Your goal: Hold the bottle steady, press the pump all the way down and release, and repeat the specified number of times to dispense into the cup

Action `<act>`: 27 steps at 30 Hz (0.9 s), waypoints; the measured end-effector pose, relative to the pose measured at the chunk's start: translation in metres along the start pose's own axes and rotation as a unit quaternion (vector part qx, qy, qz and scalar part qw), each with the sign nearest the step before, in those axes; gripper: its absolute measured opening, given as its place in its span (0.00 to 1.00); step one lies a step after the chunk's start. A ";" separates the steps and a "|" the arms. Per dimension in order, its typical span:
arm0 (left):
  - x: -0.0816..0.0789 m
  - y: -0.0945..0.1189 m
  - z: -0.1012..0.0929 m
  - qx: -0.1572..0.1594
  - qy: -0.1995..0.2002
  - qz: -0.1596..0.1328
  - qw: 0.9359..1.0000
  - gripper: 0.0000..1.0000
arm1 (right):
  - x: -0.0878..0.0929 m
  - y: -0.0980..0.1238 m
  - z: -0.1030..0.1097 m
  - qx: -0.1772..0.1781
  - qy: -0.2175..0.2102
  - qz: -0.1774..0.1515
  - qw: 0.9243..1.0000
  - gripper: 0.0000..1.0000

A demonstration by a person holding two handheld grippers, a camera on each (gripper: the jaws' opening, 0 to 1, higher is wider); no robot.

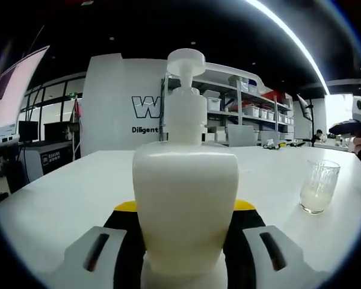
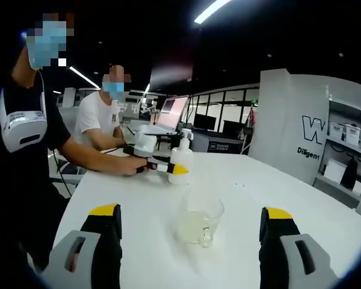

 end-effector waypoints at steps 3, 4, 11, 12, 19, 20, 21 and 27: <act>-0.001 0.000 -0.003 -0.001 0.000 -0.001 1.000 0.48 | 0.000 -0.001 0.000 -0.002 0.001 0.002 1.000 0.96; -0.001 -0.001 -0.003 -0.001 0.001 -0.001 1.000 0.48 | -0.001 -0.001 -0.001 -0.002 0.001 0.002 1.000 0.96; -0.001 -0.002 -0.013 0.003 0.000 -0.003 1.000 0.48 | -0.002 0.001 -0.003 -0.001 0.002 0.000 1.000 0.96; 0.000 -0.002 -0.014 0.002 0.000 -0.003 1.000 0.48 | -0.002 0.001 -0.003 -0.001 0.002 0.001 1.000 0.96; 0.002 -0.006 -0.020 0.005 -0.002 -0.001 1.000 0.48 | -0.001 0.001 -0.006 -0.001 0.002 0.000 1.000 0.96; 0.002 -0.006 -0.021 0.005 -0.002 -0.001 1.000 0.48 | 0.000 0.001 -0.006 -0.001 0.002 0.000 1.000 0.96; 0.002 -0.006 -0.022 0.006 -0.002 -0.002 1.000 0.48 | 0.000 0.001 -0.006 -0.001 0.003 0.000 1.000 0.96; 0.004 -0.014 -0.024 0.010 -0.003 -0.001 1.000 0.48 | 0.002 0.001 -0.006 -0.002 0.003 0.000 1.000 0.96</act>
Point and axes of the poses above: the point that each gripper's makers call its tool centre point, and the gripper's own axes: y roughly backward along the fingers, z roughly to its left, x roughly out of its underside, the point moved 6 cm from there along y, roughly backward along the fingers, and after that the axes turned 4 degrees about y, right-handed, at the moved point
